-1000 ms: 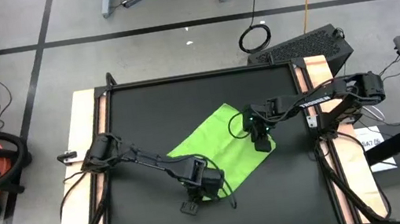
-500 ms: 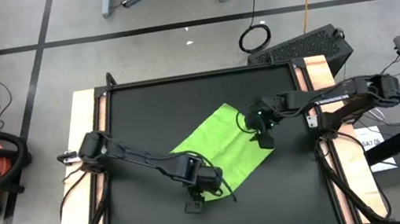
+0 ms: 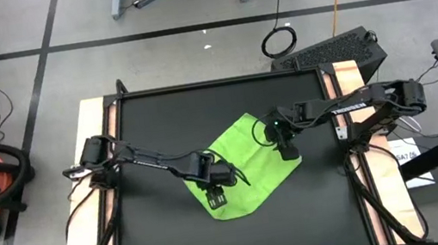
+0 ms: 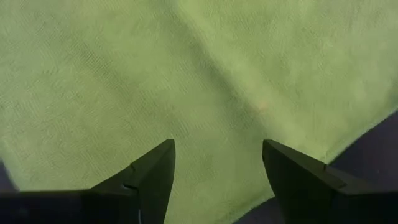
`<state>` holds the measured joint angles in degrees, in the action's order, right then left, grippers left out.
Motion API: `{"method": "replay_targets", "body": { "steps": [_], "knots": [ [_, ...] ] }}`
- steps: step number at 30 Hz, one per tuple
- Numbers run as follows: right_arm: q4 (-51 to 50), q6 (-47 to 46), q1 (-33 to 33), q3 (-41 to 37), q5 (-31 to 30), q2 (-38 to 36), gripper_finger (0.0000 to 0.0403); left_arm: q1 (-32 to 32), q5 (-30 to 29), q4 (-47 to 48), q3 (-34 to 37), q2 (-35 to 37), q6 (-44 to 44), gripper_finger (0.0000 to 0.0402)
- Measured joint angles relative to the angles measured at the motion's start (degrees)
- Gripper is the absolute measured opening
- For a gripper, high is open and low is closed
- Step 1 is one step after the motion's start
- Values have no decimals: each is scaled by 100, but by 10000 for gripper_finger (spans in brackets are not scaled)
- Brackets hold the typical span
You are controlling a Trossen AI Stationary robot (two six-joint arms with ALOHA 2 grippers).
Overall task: Roll towel
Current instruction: Roll the green towel
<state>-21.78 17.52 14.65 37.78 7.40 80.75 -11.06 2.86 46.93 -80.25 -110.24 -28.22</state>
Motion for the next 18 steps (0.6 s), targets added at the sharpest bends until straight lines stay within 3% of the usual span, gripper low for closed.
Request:
{"method": "replay_targets", "body": {
  "steps": [7,13,18],
  "knots": [
    [-34,457,259,370,44,131,235,-109,137,-297,283,0,-528,218],
    [-390,905,482,959,328,703,233,-164,268,-415,293,0,-766,256],
    [-800,1450,494,1370,346,1161,213,-171,297,-469,483,2,-1052,259]
  ]
}}
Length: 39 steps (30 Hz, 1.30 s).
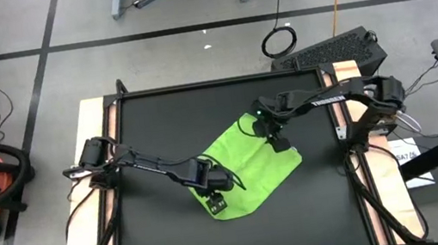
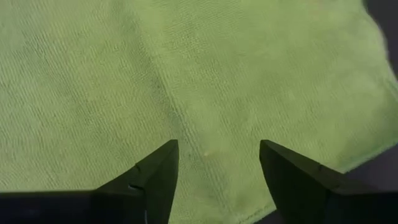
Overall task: Roll towel
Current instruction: Roll the green towel
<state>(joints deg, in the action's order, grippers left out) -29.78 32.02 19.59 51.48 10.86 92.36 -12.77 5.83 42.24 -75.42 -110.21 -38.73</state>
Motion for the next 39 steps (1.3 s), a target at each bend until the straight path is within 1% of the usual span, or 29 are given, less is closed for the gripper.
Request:
{"method": "replay_targets", "body": {
  "steps": [4,6,9,13,16,18,20,24,26,27,33,36,39],
  "knots": [
    [-314,298,0,215,12,334,199,-39,149,-214,196,0,-104,252],
    [-481,399,0,281,129,462,197,-53,241,-428,305,0,-156,249],
    [-459,465,-2,302,121,609,196,-45,334,-640,492,4,-298,249],
    [-427,500,0,318,102,753,195,-77,162,-771,671,27,-455,248],
    [-402,515,0,334,104,813,179,-75,153,-788,724,33,-468,237],
    [-383,532,2,333,99,819,154,-75,143,-783,724,32,-382,221],
    [-381,548,4,333,105,822,121,-75,115,-751,728,29,-269,200],
    [-412,515,0,322,181,830,45,-67,69,-708,735,23,-65,145],
    [-443,454,-4,320,207,830,15,-65,96,-714,737,19,18,115],
    [-455,431,-4,320,205,830,8,-67,119,-734,737,17,29,99],
    [-644,197,-4,310,157,766,4,-82,328,-682,692,58,204,13],
    [-882,25,-9,285,98,549,3,-93,295,-557,689,255,213,8],
    [-1176,-171,-5,415,97,169,1,-85,205,-310,676,672,353,7]
  ]
}}
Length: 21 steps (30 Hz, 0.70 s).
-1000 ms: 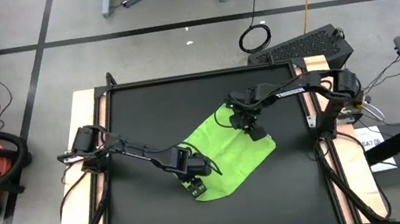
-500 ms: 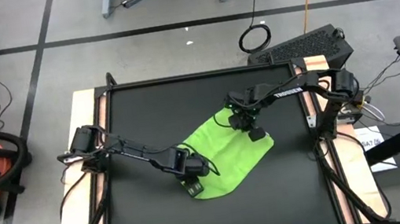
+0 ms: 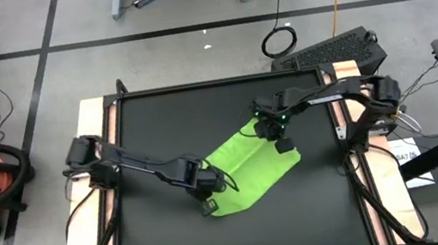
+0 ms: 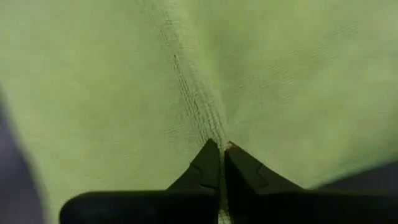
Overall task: Roll towel
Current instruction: Roll the green towel
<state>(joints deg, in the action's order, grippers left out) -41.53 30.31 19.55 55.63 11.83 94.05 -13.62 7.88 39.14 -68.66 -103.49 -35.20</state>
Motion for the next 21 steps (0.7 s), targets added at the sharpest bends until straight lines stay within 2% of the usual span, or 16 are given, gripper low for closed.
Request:
{"method": "replay_targets", "body": {
  "steps": [6,13,18,21],
  "knots": [
    [-744,-404,-13,605,152,-798,1,122,-523,718,0,1081,354,4],
    [-1525,-880,-13,1678,481,-1430,0,529,-1003,939,-14,2284,899,3],
    [-1800,-1185,-13,2096,707,-1584,0,849,-1277,2016,-199,2436,1665,3],
    [-1914,-1218,-8,2103,729,-1584,0,1077,-1445,2228,-254,2385,2278,2]
  ]
}}
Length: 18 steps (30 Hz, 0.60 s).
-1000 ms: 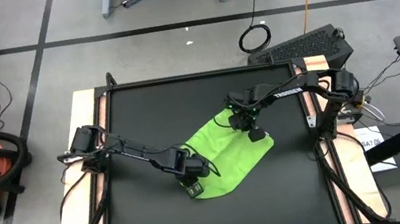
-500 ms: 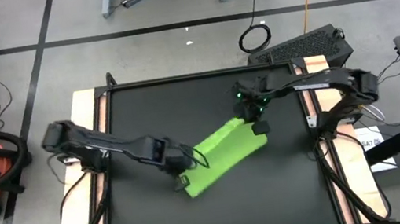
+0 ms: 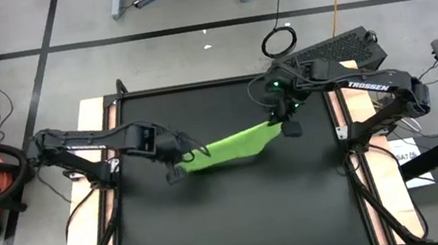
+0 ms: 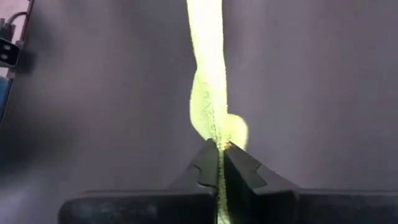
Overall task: Roll towel
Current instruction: Roll the green towel
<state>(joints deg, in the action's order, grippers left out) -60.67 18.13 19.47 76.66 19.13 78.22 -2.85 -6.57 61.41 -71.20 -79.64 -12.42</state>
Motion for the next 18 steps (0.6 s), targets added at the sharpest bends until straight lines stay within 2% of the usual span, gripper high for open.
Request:
{"method": "replay_targets", "body": {
  "steps": [7,11,14,16,18],
  "knots": [
    [15,225,145,-120,-704,406,0,801,-891,-170,2,-220,1197,2],
    [73,306,306,-120,-902,687,0,1216,-975,-315,2,-442,1690,2],
    [44,276,242,-122,-1099,756,0,1291,-984,-254,2,-573,1759,2],
    [15,217,120,-129,-912,765,0,1213,-830,-221,34,-628,1816,2],
    [34,86,-31,-277,-194,765,6,1068,-280,-217,75,-705,2054,4]
  ]
}}
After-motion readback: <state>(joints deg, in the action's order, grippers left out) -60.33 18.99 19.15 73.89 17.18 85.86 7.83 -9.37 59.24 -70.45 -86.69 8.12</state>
